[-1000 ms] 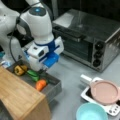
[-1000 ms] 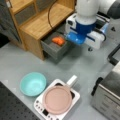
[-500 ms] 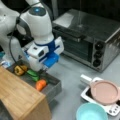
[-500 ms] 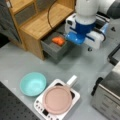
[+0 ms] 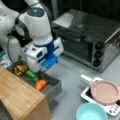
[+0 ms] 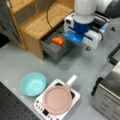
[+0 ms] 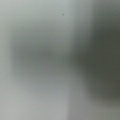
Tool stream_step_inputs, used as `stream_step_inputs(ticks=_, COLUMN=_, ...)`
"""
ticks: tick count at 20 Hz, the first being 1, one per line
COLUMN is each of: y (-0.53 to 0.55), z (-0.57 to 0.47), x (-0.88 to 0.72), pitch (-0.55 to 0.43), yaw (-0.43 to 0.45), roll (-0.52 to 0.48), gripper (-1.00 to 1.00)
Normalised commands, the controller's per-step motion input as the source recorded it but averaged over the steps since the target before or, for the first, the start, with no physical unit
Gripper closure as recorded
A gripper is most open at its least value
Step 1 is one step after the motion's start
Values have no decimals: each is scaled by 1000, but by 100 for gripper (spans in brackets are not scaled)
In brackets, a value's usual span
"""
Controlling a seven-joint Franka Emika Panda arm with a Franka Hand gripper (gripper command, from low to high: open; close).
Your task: Open the drawer. Pick up the carrot. Put the carrots in the drawer.
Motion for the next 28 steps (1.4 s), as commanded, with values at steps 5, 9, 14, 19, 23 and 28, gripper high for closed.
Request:
stream_step_inputs(ticks=5, y=-146, z=85, x=201, pitch=86, yaw=0, roll=67, gripper=-100)
stream_step_inputs(ticks=9, y=-176, z=106, x=214, pitch=93, yaw=9, roll=60, gripper=-100)
stream_step_inputs(ticks=14, y=-249, z=122, x=212, pitch=85, yaw=21, roll=45, gripper=-100)
stream_step_inputs(ticks=19, y=-283, z=141, x=207, pitch=118, yaw=35, roll=-23, gripper=-100)
stream_step_inputs(ticks=23, y=-274, z=152, x=192, pitch=141, yaw=75, roll=-15, gripper=-100)
stream_step_inputs(ticks=28, y=-273, z=157, x=212, pitch=151, yaw=112, roll=-11, gripper=-100)
